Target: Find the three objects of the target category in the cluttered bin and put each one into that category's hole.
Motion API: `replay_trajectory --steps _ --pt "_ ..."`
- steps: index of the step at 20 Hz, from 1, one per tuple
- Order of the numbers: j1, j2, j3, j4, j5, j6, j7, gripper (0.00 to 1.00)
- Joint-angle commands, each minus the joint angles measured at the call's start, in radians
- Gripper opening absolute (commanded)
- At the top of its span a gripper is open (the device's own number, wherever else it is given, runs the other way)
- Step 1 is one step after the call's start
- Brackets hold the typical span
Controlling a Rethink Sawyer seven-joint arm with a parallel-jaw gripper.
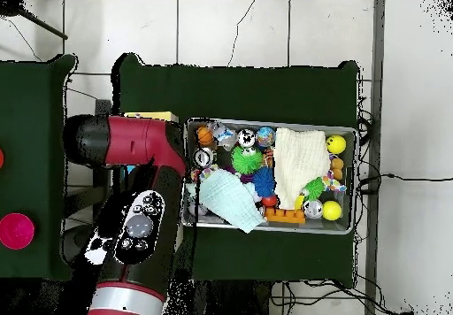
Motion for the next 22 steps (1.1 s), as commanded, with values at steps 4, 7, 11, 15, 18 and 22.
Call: replay_trajectory --steps 4,7,11,15,18,22 --pt "-0.061 0.060 0.164 0.154 0.012 -0.085 0.044 0.00" --pt "-0.080 0.085 0.194 0.139 0.000 -0.103 0.004 0.00" --pt "-0.093 0.141 0.215 0.097 -0.025 -0.136 -0.003 0.00" --pt "-0.090 0.205 0.213 0.016 -0.040 -0.133 0.018 0.00" --pt "-0.092 0.237 0.220 -0.019 -0.036 -0.149 0.031 0.00" --pt "-0.097 0.230 0.224 0.011 -0.036 -0.199 0.038 0.00"
